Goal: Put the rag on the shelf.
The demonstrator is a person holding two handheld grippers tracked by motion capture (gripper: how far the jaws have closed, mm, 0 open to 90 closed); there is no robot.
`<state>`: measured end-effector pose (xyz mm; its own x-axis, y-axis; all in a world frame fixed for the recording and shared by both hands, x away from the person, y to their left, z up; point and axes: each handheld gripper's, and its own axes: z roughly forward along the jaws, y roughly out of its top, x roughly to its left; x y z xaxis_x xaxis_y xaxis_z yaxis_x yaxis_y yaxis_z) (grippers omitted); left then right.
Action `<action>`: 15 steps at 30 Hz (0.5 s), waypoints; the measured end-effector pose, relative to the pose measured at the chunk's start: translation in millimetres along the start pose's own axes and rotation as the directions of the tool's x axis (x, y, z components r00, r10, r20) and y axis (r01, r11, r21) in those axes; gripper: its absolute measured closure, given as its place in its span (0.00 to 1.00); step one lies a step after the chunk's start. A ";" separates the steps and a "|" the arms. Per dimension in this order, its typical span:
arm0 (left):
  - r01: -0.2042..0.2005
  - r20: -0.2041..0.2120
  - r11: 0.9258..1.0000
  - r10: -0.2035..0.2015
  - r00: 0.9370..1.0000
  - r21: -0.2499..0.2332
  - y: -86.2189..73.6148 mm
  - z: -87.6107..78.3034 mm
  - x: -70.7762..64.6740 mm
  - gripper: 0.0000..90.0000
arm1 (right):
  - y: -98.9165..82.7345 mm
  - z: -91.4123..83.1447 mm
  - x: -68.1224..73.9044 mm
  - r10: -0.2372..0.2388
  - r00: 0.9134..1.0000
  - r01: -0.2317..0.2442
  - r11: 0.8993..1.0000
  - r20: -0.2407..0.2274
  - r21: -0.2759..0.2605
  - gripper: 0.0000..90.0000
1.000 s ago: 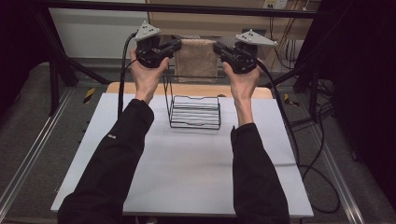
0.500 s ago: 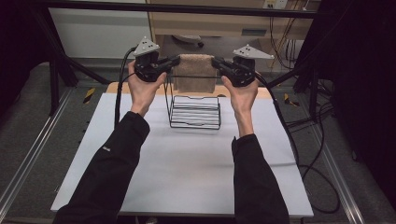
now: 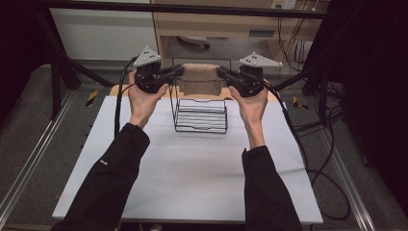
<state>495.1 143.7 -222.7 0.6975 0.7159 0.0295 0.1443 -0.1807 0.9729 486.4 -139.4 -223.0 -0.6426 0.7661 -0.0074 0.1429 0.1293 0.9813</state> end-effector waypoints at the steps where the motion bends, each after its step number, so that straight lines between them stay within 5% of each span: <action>1: 0.002 -0.001 1.000 -0.002 1.000 0.003 -0.9 0.0 -0.6 0.92 | -1.1 -0.3 0.3 -0.002 1.000 0.002 1.000 -0.001 0.003 0.94; 15: 0.015 0.011 0.998 -0.016 1.000 0.055 -18.2 -6.7 -7.3 0.87 | -18.9 -7.4 5.9 -0.022 0.999 0.024 0.999 -0.033 0.047 0.94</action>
<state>482.7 146.3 -239.1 0.7032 0.7109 0.0115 0.1933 -0.2068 0.9591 474.3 -141.9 -240.1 -0.6702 0.7418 -0.0228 0.1630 0.1770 0.9706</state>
